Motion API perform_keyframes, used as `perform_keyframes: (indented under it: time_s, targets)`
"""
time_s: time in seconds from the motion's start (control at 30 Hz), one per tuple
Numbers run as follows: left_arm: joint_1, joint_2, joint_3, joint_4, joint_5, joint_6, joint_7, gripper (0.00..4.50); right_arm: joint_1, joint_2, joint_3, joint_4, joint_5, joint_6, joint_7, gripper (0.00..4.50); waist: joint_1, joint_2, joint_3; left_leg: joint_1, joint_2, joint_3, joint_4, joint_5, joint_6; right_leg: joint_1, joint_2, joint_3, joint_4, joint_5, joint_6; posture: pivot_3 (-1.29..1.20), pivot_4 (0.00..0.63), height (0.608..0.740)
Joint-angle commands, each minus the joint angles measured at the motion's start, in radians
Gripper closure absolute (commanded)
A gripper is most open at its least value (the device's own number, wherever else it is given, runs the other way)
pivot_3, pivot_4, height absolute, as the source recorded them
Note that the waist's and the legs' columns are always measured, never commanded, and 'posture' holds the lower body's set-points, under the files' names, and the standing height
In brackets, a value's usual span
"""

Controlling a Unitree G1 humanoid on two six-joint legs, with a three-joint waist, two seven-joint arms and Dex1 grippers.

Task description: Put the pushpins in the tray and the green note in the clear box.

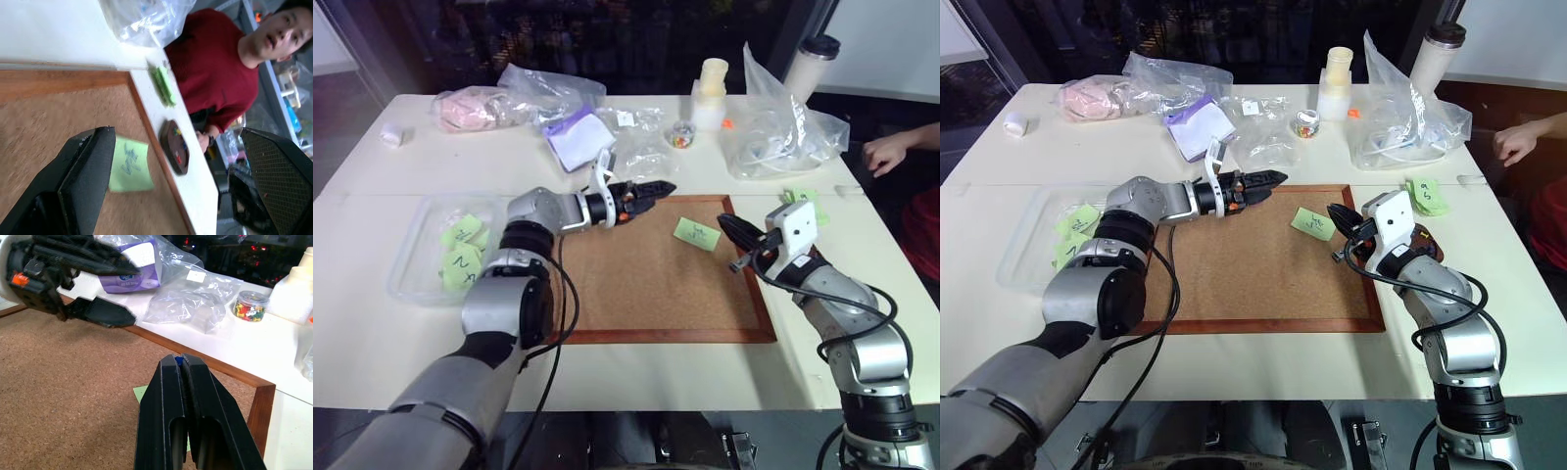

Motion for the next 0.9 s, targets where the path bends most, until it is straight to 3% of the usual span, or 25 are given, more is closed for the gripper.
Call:
perform_keyframes:
  time_s: [0.03,0.3,0.43,0.53,0.67,0.87,0.9]
  targets:
    - [0.003,-0.002,0.002,-0.078,-0.023,0.047,0.013,0.04,-0.005,-0.007,-0.019,-0.013,0.003,-0.021,0.003,4.5,0.001,0.0,0.0,0.0,0.0,0.0,0.0,0.0,0.0,0.0,0.0,0.0,0.0,0.0,0.0,0.0,0.15,0.734]
    - [0.065,0.005,-0.071,-0.225,-0.006,0.058,-0.019,0.04,0.052,-0.003,-0.13,0.016,0.014,0.027,-0.081,4.5,0.001,0.0,0.0,0.0,0.0,0.0,0.0,0.0,-0.001,0.0,0.0,0.0,0.0,0.0,0.0,0.0,0.15,0.734]
    - [0.211,0.071,-0.308,-0.562,0.119,-0.265,-0.208,0.04,0.094,-0.014,-0.257,0.097,0.034,0.077,-0.137,4.5,0.0,0.0,0.0,0.0,0.0,0.0,-0.001,0.001,-0.002,0.0,0.0,0.0,0.0,0.0,0.0,0.0,0.15,0.734]
    - [0.28,0.11,-0.383,-0.709,0.177,-0.427,-0.242,0.04,0.094,-0.03,-0.3,0.155,0.038,0.092,-0.145,4.5,0.001,0.001,0.0,0.001,0.001,0.002,-0.001,0.002,-0.004,0.0,0.0,0.001,0.001,0.0,0.0,0.0,0.15,0.734]
    - [0.338,0.147,-0.438,-0.781,0.232,-0.533,-0.251,0.04,0.095,-0.055,-0.311,0.228,0.022,0.078,-0.131,4.5,0.001,0.002,-0.001,0.003,0.0,0.002,-0.001,0.003,-0.006,0.002,0.0,0.001,0.001,0.001,0.0,0.0,0.15,0.734]
    - [0.393,0.156,-0.449,-0.824,0.235,-0.529,-0.229,0.04,0.086,-0.084,-0.298,0.303,0.015,0.036,-0.093,4.5,0.0,0.002,-0.001,0.003,0.0,0.001,-0.001,-0.001,0.002,0.002,0.0,0.001,0.001,0.001,0.0,0.0,0.15,0.734]
    - [0.397,0.159,-0.451,-0.822,0.241,-0.533,-0.225,0.01,0.085,-0.087,-0.297,0.309,0.014,0.031,-0.09,4.22,0.0,0.002,-0.001,0.003,0.0,0.0,0.0,-0.001,0.002,0.002,0.0,0.001,0.001,0.001,0.0,0.0,0.15,0.734]
